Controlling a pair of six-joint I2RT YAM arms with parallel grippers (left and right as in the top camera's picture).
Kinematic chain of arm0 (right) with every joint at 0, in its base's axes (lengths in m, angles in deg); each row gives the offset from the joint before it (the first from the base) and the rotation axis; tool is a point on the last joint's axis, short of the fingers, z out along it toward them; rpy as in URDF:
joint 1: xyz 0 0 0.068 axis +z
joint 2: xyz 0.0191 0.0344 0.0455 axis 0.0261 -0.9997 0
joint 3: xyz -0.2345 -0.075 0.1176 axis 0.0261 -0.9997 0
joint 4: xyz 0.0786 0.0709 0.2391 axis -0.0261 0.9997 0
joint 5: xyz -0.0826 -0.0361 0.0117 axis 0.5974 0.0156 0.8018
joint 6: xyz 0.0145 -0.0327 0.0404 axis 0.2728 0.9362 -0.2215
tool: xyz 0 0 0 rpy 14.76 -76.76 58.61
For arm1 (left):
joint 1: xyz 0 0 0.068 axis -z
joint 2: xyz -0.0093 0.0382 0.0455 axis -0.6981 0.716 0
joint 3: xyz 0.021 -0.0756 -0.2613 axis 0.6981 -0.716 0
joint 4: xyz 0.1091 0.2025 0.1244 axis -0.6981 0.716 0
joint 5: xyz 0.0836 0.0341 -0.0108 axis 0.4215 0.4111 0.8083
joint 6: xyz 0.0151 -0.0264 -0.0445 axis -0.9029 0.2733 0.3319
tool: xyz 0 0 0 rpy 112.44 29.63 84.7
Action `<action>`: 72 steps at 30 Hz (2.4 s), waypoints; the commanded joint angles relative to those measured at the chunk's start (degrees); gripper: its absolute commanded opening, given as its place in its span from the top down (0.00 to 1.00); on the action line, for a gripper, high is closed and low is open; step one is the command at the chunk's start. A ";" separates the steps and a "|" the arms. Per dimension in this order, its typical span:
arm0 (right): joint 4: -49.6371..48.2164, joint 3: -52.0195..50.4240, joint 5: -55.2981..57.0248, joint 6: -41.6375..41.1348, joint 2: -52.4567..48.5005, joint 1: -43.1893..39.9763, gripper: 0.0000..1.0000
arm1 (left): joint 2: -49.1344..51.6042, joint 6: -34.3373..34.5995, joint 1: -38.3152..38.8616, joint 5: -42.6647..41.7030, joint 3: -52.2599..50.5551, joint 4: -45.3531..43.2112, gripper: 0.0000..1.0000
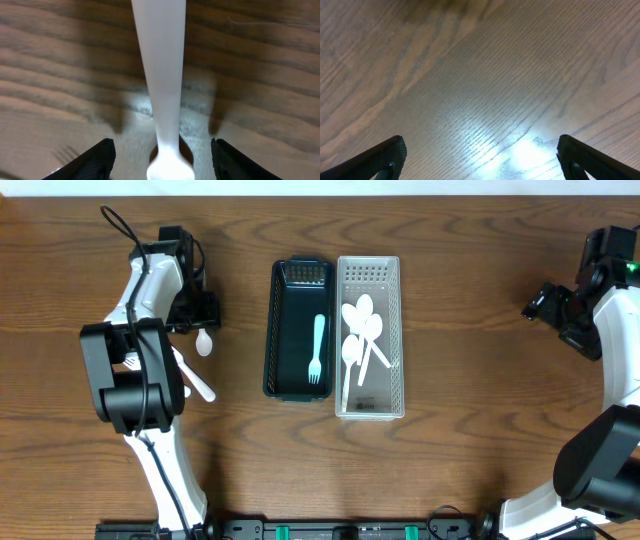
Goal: Pack container
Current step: 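Return the left gripper and grasp the white spoon, then place the white spoon into the black mesh tray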
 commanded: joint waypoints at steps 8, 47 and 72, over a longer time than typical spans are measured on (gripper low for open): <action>0.00 -0.04 0.20 0.22 -0.24 -0.24 0.01 | 2.27 0.28 0.04 0.24 -0.17 -1.88 0.37; 0.00 -0.04 0.20 0.22 -0.24 -0.24 0.01 | -29.20 8.11 19.54 -17.88 5.90 15.69 0.94; 0.00 -0.04 0.20 0.22 -0.24 -0.24 0.01 | -25.59 13.05 25.00 -7.80 -0.79 6.97 0.33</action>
